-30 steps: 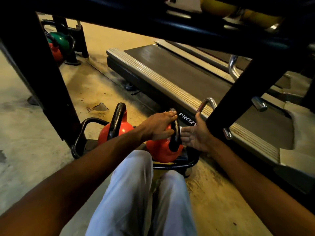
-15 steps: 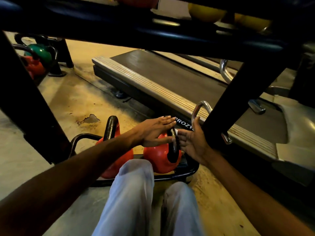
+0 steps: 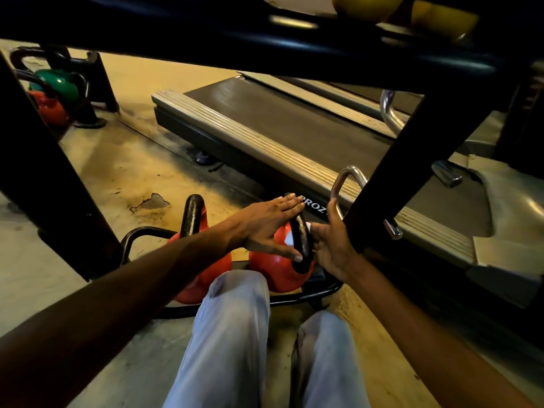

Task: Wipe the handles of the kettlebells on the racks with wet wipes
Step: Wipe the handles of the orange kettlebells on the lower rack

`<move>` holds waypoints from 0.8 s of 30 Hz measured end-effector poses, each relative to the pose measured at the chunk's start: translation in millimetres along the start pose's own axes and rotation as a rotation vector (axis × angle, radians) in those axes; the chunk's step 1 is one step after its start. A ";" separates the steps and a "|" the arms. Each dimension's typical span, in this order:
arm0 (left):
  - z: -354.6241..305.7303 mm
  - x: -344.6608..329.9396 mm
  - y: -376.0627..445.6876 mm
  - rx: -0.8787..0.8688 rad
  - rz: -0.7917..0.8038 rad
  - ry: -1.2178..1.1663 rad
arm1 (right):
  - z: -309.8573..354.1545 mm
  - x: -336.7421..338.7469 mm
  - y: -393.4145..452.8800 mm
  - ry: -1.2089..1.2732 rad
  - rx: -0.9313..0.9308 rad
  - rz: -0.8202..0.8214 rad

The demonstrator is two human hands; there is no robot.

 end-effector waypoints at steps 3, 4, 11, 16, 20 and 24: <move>-0.1 -0.9 -0.9 0.006 -0.001 0.000 | -12.7 6.6 -13.3 -0.043 0.087 -0.144; -1.1 -0.2 -1.6 0.006 -0.005 -0.013 | -18.3 7.9 -19.5 -0.020 0.123 -0.182; -2.2 0.6 -2.6 0.073 -0.106 -0.174 | -57.5 -29.3 -66.6 -0.295 0.463 -0.273; -1.2 1.6 -4.0 0.028 -0.057 -0.134 | -99.6 -25.2 -69.9 -1.040 0.904 -0.433; -4.4 3.6 -4.0 0.048 -0.057 -0.133 | -99.4 -15.4 -67.1 -1.381 1.085 -0.399; -4.8 8.1 -2.7 0.063 -0.080 -0.159 | -85.0 -12.3 -57.6 -1.538 1.203 -0.322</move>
Point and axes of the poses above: each hand's wrist, its own y-axis towards the middle knuckle, its own x-axis out of the back of the hand, z = x × y, the point moved 4 cm from there along y, towards the middle knuckle, and after that the axes turned 8 degrees about -z, right-handed, at the moved point
